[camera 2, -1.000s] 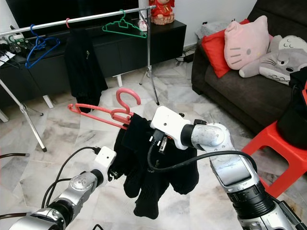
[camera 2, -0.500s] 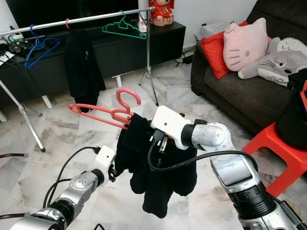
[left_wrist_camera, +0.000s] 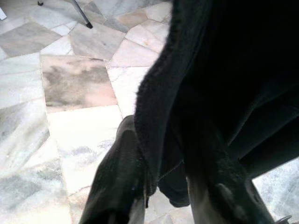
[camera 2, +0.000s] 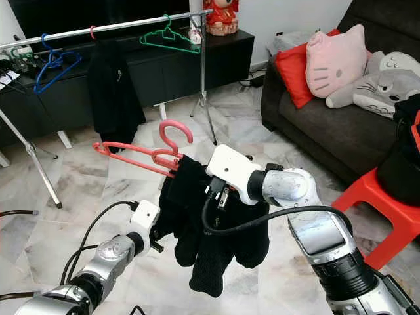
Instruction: Hang hanger
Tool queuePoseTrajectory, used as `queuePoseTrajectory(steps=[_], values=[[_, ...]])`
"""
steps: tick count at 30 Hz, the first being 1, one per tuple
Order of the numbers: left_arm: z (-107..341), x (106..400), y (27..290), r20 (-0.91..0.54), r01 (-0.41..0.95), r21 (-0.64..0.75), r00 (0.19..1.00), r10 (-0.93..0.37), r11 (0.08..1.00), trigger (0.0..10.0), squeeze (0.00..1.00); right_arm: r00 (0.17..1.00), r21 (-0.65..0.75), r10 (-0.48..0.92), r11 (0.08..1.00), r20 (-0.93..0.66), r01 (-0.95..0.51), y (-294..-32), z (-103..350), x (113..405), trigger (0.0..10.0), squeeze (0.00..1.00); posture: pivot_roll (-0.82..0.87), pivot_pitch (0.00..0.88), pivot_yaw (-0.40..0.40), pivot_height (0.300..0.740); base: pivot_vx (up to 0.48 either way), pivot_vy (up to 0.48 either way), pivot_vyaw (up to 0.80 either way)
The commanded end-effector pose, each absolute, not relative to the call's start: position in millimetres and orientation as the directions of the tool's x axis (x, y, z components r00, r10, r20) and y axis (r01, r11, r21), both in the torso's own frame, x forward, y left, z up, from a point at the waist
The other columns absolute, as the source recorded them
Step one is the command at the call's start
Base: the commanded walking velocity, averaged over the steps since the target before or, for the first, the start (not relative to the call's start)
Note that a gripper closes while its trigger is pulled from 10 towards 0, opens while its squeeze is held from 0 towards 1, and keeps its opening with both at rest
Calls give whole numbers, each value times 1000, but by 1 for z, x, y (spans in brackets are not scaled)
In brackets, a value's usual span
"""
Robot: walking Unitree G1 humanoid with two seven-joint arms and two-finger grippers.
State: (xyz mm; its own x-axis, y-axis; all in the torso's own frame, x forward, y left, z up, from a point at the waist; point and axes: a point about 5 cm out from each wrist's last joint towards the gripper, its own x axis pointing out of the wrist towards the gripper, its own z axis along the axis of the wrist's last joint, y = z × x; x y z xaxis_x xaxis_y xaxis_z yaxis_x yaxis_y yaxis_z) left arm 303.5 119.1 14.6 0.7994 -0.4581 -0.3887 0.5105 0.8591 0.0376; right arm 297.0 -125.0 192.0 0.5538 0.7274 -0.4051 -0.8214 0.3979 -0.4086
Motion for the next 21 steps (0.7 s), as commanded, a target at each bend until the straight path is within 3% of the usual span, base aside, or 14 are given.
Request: queuePoseTrajectory(steps=[1, 21], values=[[16, 305, 119, -390, 514, 25, 795, -465, 858, 0, 0, 563, -440, 742, 395, -365, -806, -122, 204, 297, 0, 0, -181, 0, -19, 727, 0, 0, 0], [12, 303, 124, -420, 513, 38, 787, -452, 858, 0, 0, 573, -426, 731, 415, -370, -804, -123, 199, 299, 0, 0, -174, 4, -17, 727, 0, 0, 0]])
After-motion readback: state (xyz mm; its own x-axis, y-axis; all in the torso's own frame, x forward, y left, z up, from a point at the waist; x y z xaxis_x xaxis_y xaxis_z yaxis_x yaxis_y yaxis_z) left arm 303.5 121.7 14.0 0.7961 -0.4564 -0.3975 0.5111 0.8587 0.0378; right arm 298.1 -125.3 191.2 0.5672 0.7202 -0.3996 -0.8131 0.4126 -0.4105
